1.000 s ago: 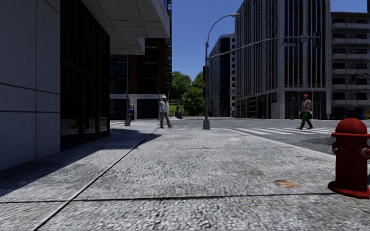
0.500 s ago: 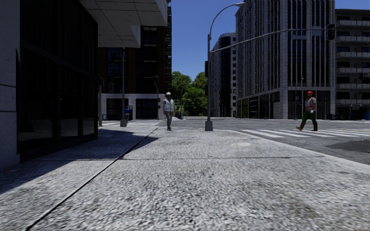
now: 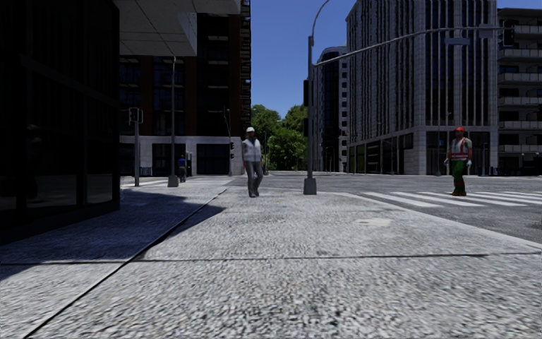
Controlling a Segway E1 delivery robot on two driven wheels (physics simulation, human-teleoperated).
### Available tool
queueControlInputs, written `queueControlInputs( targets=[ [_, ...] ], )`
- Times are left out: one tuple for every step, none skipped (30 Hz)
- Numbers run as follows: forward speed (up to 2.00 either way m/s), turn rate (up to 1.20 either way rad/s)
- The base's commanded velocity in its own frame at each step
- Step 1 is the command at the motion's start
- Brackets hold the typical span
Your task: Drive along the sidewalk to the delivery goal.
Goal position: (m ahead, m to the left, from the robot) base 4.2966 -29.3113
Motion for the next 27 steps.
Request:
queueControlInputs(
  targets=[
    [1.00,0.00],
    [0.78,0.00],
    [0.62,0.00],
    [0.53,0.00],
    [0.51,0.00],
    [0.50,0.00],
    [0.50,0.00],
    [0.50,0.00],
    [0.50,0.00],
    [0.50,0.00],
    [0.50,0.00],
    [0.50,0.10],
    [0.50,0.16],
    [0.50,0.03],
    [0.50,0.00],
    [0.50,0.00],
    [0.50,0.00],
    [0.50,0.00],
    [0.50,0.00],
    [0.50,0.00],
    [0.50,0.00],
    [0.50,0.00],
    [0.50,0.00],
    [0.50,0.00],
    [0.50,0.00],
    [0.50,0.00],
    [0.50,0.00]
  ],
)
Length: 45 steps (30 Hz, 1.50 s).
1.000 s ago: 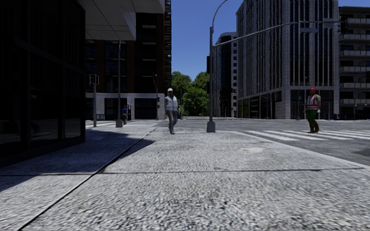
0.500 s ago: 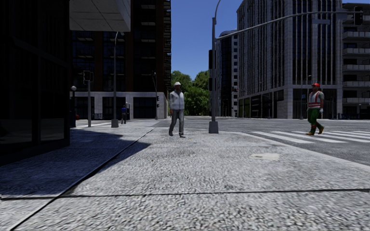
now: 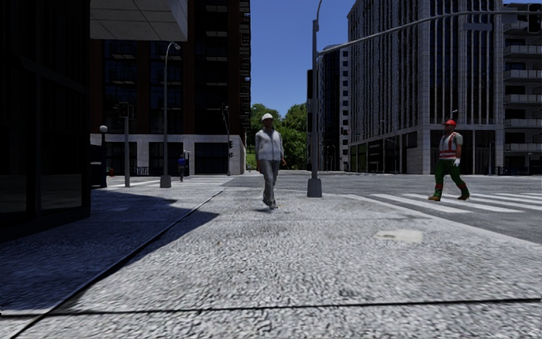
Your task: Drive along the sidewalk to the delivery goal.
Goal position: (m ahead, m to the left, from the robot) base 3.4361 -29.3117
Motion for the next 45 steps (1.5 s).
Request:
queueControlInputs(
  targets=[
    [0.50,0.22],
    [0.50,0.40],
    [0.50,0.40],
    [0.50,0.45],
    [0.50,0.47],
    [0.50,0.48],
    [0.51,0.55],
    [0.52,0.59],
    [0.52,0.60],
    [0.53,0.60],
    [0.55,0.60],
    [0.56,0.60],
    [0.58,0.60],
    [0.60,0.60],
    [0.60,0.60],
    [0.62,0.60],
    [0.64,0.60],
    [0.66,0.60],
    [0.68,0.60],
    [0.71,0.60],
    [0.73,0.60],
    [0.74,0.60],
    [0.75,0.60],
    [0.75,0.60],
    [0.75,0.60],
    [0.75,0.60],
    [0.75,0.60],
    [0.75,0.60],
    [0.75,0.60],
    [0.75,0.60],
    [0.76,0.60],
    [0.76,0.60],
    [0.76,0.60],
    [0.77,0.60],
    [0.79,0.60],
    [0.84,0.60],
    [0.84,0.60],
    [2.00,0.60],
    [2.00,0.60],
    [2.00,0.60],
    [2.00,0.60],
    [2.00,0.60],
    [2.00,0.60],
    [2.00,0.60],
    [2.00,0.60]
  ],
)
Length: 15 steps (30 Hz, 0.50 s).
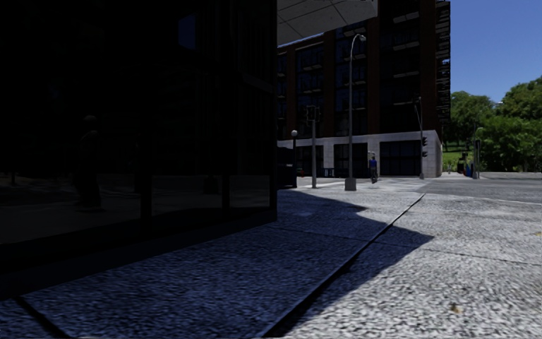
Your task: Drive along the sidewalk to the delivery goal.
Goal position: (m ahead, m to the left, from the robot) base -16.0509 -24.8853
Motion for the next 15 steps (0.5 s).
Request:
queueControlInputs(
  targets=[
    [2.00,0.60],
    [2.00,0.51],
    [2.00,0.51],
    [2.00,0.42],
    [2.00,0.40],
    [2.00,0.39],
    [2.00,0.28],
    [2.00,0.00],
    [2.00,0.00],
    [2.00,0.00],
    [2.00,0.00],
    [1.94,0.00],
    [1.88,0.00],
    [1.82,0.00],
    [1.72,0.00]
  ],
)
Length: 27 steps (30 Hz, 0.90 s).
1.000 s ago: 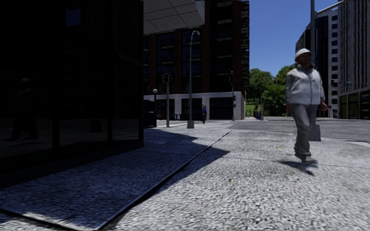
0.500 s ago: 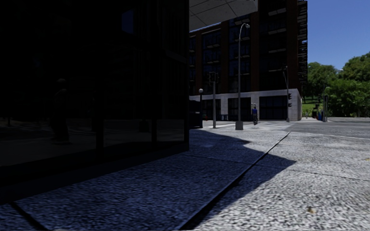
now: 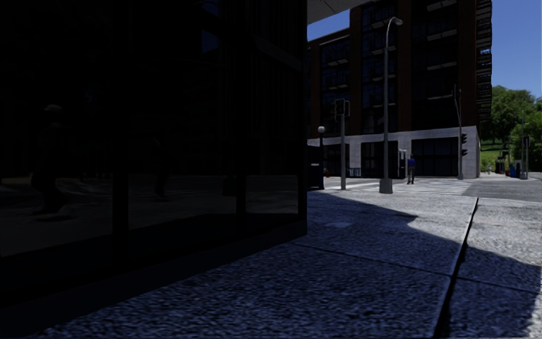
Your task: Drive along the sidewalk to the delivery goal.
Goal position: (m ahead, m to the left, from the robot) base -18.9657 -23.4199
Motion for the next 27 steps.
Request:
queueControlInputs(
  targets=[
    [1.72,0.00],
    [1.65,0.00],
    [1.57,0.00],
    [1.51,-0.10],
    [1.42,-0.15],
    [1.38,-0.17],
    [1.38,-0.23],
    [1.37,-0.32],
    [1.34,-0.42],
    [1.31,-0.48],
    [1.27,-0.49],
    [1.27,-0.49],
    [1.25,-0.49],
    [1.24,-0.50],
    [1.24,-0.57],
    [1.22,-0.63],
    [1.22,-0.64],
    [1.22,-0.64],
    [1.21,-0.64],
    [1.21,-0.64],
    [1.23,-0.64],
    [1.25,-0.64],
    [1.26,-0.64],
    [1.26,-0.64],
    [1.27,-0.63],
    [1.27,-0.63],
    [1.27,-0.63]
  ],
)
